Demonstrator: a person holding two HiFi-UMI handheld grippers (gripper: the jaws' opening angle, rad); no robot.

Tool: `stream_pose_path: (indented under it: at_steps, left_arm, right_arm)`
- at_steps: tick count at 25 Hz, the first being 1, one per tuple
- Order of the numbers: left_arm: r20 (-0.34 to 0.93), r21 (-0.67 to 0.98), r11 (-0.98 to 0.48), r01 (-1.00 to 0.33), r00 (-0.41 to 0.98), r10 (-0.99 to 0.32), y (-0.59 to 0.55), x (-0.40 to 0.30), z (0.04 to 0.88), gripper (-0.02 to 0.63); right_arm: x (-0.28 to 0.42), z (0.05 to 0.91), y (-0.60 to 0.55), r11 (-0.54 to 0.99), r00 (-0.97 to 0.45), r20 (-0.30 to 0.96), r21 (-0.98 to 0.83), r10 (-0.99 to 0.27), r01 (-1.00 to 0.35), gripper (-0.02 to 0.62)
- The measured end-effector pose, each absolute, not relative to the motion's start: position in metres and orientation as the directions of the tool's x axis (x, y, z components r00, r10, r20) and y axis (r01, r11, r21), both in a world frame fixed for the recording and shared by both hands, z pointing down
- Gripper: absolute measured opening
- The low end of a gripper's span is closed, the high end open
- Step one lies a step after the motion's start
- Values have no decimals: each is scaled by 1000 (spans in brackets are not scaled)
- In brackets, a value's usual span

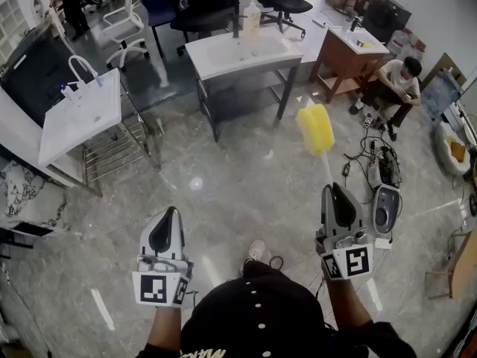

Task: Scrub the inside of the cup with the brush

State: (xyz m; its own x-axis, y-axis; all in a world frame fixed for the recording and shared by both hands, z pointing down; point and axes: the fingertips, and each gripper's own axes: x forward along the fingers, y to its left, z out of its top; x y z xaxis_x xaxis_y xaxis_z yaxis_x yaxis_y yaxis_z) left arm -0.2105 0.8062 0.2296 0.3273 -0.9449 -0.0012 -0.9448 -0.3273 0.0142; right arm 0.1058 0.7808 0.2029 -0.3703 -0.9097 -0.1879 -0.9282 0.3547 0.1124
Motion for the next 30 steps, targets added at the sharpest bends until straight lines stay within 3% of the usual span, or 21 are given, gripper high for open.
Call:
stream_pose_path:
  at_steps: [30]
  left_arm:
    - [10, 4, -259, -966, 259, -966, 647, -143, 231, 26]
  right_arm:
    - [166, 201, 608, 402, -406, -221, 66, -887, -913, 49]
